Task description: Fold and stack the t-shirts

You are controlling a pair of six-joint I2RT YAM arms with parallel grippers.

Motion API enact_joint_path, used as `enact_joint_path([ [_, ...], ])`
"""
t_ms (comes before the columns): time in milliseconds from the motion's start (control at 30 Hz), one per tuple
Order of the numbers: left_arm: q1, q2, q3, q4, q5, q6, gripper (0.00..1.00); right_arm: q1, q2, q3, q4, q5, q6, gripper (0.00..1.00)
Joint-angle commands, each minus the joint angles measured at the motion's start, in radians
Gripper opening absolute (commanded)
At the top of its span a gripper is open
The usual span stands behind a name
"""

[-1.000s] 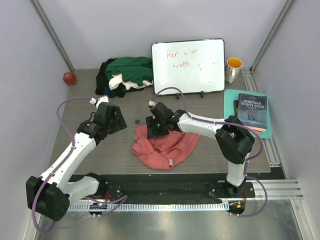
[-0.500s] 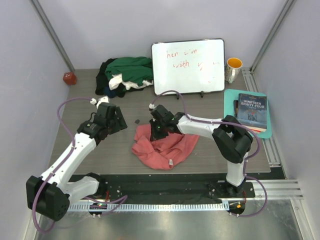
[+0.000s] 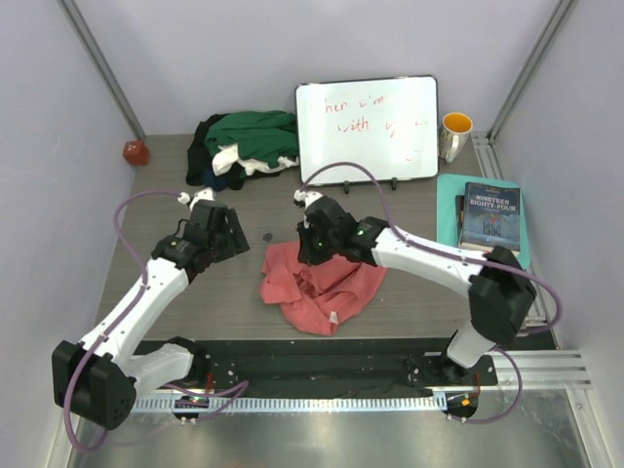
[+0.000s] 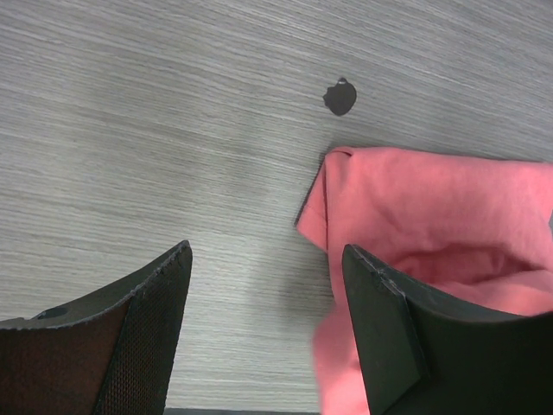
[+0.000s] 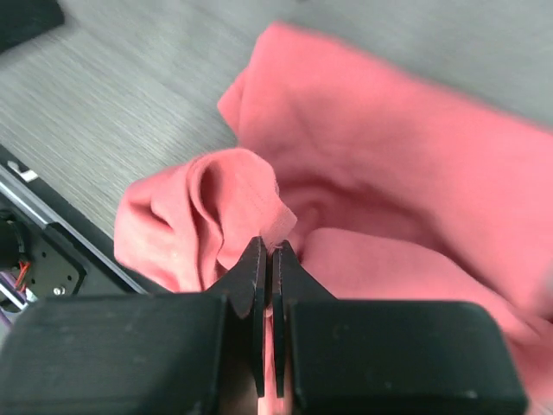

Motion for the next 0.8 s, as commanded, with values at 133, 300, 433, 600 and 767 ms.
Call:
enact_joint_path([
  [133,0.006,0.072,0.036,0.054,0.068,-0.008,0.71,-0.002,-0.332,0.335,-0.313,0.278,-0.125,0.01],
  [300,0.006,0.104,0.087,0.049,0.073,0.015,0.71,-0.002,-0.51,0.391,-0.359,0.315,-0.119,0.01],
  [433,0.006,0.14,0.136,0.045,0.099,0.03,0.71,-0.002,-0.613,0.408,-0.428,0.331,-0.11,0.01],
  [600,0.006,0.198,0.201,0.028,0.12,0.047,0.71,-0.002,-0.716,0.38,-0.479,0.317,-0.053,0.01],
  [767,0.006,0.261,0.285,0.026,0.161,0.08,0.72,-0.002,-0.82,0.352,-0.548,0.338,0.047,0.01],
])
